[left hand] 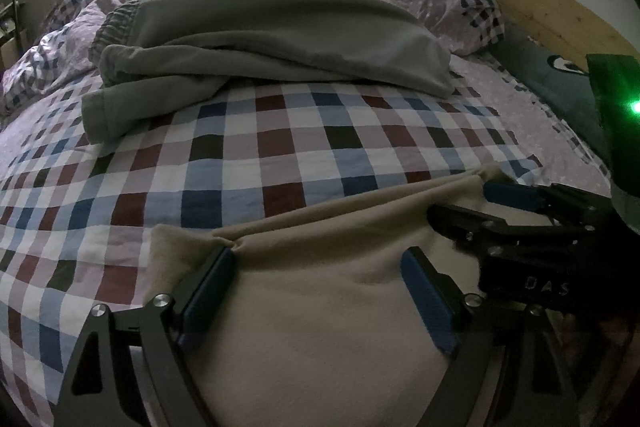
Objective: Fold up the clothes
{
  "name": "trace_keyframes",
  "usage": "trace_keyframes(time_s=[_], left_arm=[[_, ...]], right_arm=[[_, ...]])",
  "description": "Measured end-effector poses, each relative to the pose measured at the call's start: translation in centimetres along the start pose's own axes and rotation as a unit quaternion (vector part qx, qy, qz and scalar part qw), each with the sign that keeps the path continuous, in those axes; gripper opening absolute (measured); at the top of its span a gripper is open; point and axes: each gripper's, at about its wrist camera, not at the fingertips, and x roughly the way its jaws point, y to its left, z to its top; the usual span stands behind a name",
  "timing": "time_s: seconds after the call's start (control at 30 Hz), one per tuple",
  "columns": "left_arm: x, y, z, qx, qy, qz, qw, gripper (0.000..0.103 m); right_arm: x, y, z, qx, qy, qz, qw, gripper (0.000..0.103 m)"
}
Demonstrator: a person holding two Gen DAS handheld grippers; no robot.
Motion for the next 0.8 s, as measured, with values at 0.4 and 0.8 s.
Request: trace_keyframes(time_s=[0.4, 0.8], left_arm=[[0.3, -0.3, -0.1, 0.009, -0.007, 0.008, 0.9999, 0.091], [0.3, -0.4, -0.2, 0.010, -0.011, 0.010, 0.9998, 0.091]], right_arm=[[-8.1, -0.8, -3.3, 0.068, -0.057, 0.028, 0.996, 0.078], [-10.4, 5.5, -10.7, -0.093, -0.087, -0.008, 0.992, 0.078]])
